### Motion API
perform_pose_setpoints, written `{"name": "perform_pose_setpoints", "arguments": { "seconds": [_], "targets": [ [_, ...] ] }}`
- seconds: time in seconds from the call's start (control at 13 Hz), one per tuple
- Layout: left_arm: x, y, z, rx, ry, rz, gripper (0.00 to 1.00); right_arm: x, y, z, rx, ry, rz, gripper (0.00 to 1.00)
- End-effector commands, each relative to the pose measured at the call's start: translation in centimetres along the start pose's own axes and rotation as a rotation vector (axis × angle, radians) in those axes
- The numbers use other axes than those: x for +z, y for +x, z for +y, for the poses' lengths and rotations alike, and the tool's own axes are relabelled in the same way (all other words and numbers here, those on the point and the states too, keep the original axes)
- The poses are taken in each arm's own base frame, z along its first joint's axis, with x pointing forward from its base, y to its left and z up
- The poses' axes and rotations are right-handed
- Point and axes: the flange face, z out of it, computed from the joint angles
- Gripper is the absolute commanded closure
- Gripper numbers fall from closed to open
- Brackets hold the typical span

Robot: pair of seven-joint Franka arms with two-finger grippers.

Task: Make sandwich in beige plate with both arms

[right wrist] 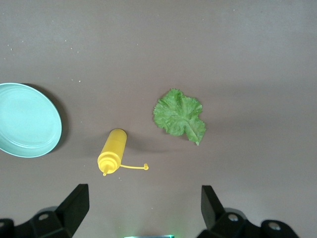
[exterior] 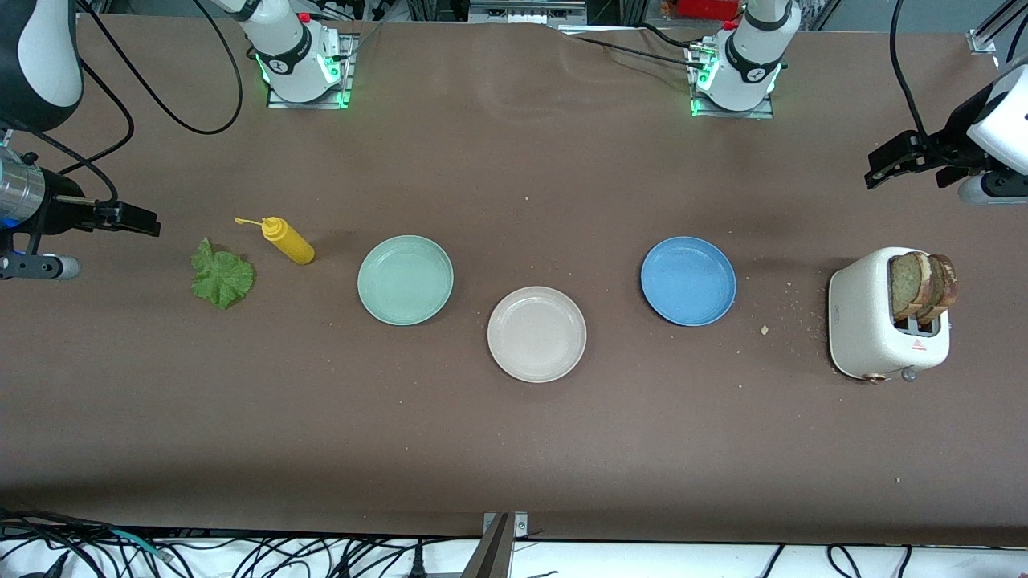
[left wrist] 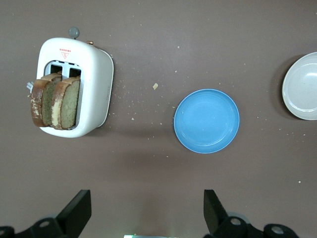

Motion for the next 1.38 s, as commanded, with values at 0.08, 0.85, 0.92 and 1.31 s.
{"name": "perform_pose_setpoints", "arguments": {
  "seconds": [0.08,0.85,0.92,1.31],
  "targets": [
    [-0.5,0.2,0.2,-0.001,-0.021,0.007,0.0,-0.2,-0.2,0.2,0.005,0.008,0.003,0.0],
    [1.2,0.0,-1.5,-0.013,-0.019,-0.072,0.0,-0.1,-0.2,0.2,0.005,0.007,0.0,0.0],
    [1.9,0.5,-2.6,-0.002,-0.024,-0.088,0.0,-0.1,-0.2,0.2,0.003,0.007,0.0,0.0],
    [4.6,1.9,-4.5,-0.007,-0.011,-0.141,0.0,-0.1,-0.2,0.2,0.003,0.007,0.002,0.0]
  ]
}}
